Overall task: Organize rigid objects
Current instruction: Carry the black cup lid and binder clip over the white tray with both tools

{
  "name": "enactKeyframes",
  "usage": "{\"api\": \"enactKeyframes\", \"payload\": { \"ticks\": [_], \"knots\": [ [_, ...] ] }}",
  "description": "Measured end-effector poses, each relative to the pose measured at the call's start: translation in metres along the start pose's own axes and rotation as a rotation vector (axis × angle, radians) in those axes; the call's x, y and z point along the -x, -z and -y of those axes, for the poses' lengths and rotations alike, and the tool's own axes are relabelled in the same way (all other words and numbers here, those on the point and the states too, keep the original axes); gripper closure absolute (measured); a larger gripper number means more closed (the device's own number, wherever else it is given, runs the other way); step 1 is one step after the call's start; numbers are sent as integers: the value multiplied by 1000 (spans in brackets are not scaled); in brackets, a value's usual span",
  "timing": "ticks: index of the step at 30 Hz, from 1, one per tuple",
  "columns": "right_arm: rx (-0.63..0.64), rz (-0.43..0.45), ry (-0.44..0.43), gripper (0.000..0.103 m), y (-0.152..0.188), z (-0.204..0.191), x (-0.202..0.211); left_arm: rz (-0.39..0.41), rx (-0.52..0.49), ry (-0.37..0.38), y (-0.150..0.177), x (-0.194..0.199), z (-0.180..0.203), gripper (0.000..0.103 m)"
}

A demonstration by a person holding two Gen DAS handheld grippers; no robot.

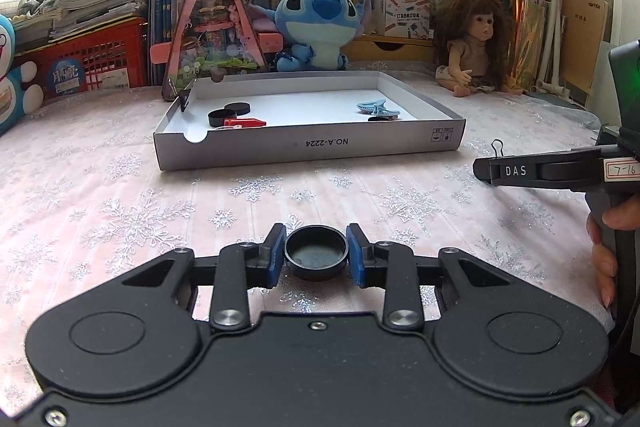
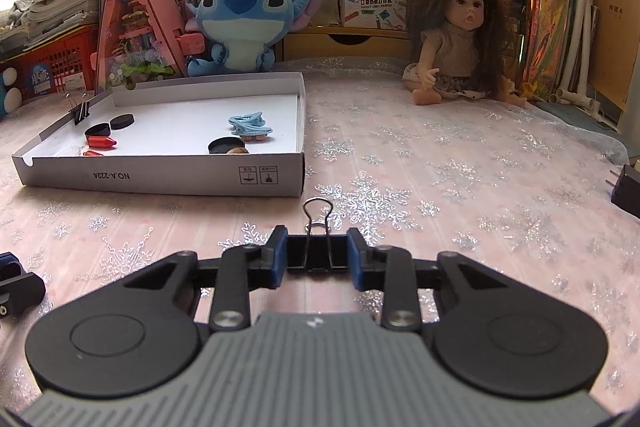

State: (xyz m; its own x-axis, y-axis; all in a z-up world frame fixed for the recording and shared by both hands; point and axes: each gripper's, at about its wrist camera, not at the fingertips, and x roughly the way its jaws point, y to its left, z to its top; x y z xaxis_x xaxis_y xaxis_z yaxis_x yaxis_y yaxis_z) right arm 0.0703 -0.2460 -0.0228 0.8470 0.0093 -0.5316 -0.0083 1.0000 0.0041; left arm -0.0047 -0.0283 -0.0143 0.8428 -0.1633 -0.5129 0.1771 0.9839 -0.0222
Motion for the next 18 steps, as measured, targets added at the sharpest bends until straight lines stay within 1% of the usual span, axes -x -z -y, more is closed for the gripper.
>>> {"api": "enactKeyframes", "payload": {
  "ticks": [13, 18],
  "knots": [
    [14, 49, -16, 67, -7, -4, 10, 5, 8, -28, -12, -5, -8, 73],
    [15, 50, -22, 67, -7, -6, 10, 7, 16, -37, -16, -8, -11, 73]
  ]
}}
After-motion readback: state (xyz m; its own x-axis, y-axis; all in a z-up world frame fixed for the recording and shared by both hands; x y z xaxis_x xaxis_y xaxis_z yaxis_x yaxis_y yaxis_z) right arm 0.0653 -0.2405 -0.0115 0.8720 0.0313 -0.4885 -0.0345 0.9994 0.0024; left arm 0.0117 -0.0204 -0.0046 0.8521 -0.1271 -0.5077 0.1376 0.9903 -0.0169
